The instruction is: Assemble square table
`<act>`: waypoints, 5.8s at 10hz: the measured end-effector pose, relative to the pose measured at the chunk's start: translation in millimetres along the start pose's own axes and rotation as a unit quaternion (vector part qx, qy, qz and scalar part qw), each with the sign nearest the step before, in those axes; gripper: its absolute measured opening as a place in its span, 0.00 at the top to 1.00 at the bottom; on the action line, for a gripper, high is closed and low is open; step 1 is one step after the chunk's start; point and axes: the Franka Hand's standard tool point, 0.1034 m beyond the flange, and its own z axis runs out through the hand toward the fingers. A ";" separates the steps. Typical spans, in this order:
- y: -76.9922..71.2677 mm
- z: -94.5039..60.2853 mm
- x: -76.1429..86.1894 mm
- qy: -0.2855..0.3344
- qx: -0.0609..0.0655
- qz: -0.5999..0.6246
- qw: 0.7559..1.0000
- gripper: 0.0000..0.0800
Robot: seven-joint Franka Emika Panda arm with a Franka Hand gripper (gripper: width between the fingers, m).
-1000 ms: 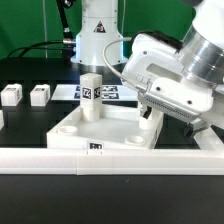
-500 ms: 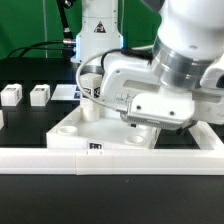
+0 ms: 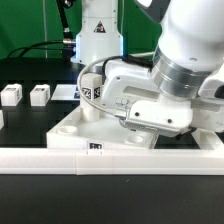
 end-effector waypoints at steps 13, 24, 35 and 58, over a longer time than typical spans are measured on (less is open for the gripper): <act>23.1 -14.3 -7.3 -0.141 0.044 0.022 0.989 0.19; 24.8 -15.7 -19.4 -0.187 -0.023 0.010 0.982 0.19; 12.6 8.8 -7.5 -0.169 -0.024 0.031 0.985 0.37; 48.6 2.7 -4.1 -0.096 -0.049 0.016 0.994 0.79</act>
Offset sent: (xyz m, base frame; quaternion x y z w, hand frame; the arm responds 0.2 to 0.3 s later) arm 0.0023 -0.0015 0.0141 0.0687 -0.1325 0.0191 0.9886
